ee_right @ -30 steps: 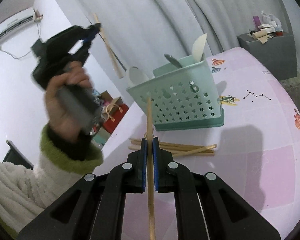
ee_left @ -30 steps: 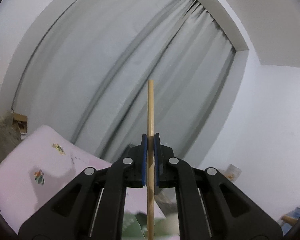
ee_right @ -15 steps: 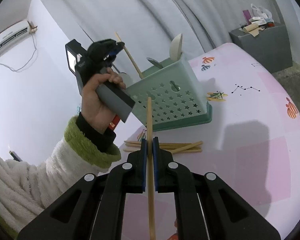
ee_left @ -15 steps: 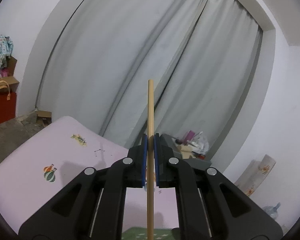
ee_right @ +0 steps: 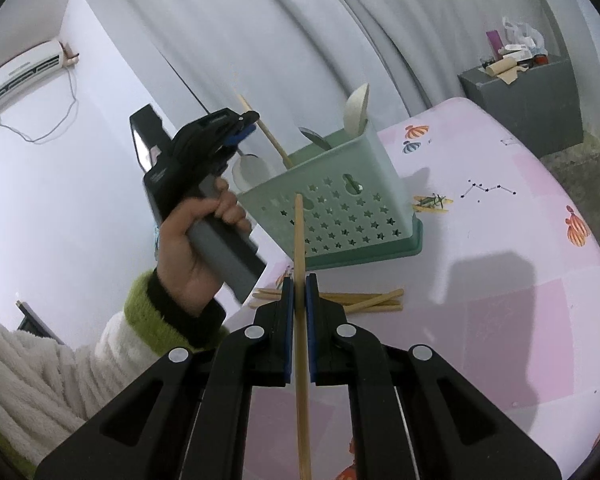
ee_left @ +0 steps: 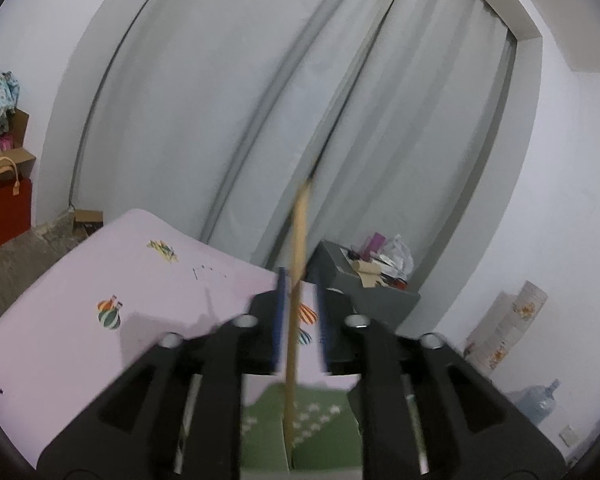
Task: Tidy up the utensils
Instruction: 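Lower the left tool's chopstick into the holder and open the left tool, then lower the right tool's chopstick into the holder and open the right tool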
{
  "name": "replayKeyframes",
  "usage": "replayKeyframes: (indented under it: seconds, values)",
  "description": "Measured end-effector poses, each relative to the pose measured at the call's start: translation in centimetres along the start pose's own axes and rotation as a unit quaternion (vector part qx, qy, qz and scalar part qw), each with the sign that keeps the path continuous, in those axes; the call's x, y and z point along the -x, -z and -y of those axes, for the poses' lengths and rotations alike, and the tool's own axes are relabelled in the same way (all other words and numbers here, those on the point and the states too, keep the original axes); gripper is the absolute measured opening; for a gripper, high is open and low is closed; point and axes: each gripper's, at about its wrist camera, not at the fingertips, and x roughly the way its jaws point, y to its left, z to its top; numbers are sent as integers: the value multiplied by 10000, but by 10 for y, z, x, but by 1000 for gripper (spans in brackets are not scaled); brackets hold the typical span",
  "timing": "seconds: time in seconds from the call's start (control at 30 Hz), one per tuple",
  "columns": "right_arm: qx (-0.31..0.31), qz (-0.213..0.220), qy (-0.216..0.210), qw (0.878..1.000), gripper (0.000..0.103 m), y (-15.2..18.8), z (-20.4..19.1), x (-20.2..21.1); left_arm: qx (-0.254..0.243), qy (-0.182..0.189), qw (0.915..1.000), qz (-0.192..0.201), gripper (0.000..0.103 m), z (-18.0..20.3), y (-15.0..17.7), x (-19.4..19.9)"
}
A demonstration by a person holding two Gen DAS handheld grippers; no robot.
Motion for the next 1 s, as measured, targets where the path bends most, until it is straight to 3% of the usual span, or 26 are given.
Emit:
replayKeyframes:
  seconds: [0.07, 0.13, 0.3, 0.53, 0.63, 1.0]
  values:
    - [33, 47, -4, 10000, 6, -2, -3, 3, -29, 39, 10000, -5, 30, -1, 4, 11]
    - [73, 94, 2, 9999, 6, -4, -5, 5, -67, 24, 10000, -44, 45, -2, 5, 22]
    - [190, 256, 18, 9995, 6, -14, -11, 12, -157, 66, 9997, -170, 58, -5, 11, 49]
    - [677, 769, -187, 9946, 6, -69, -30, 19, -631, 27, 9959, -647, 82, -8, 23, 91]
    - [974, 985, -321, 9898, 6, -98, -44, 13, -790, -91, 9932, -856, 86, -15, 34, 103]
    - [1689, 1631, -701, 9695, 6, -179, -95, -35, -652, -470, 9836, -1614, 88, -59, 76, 126]
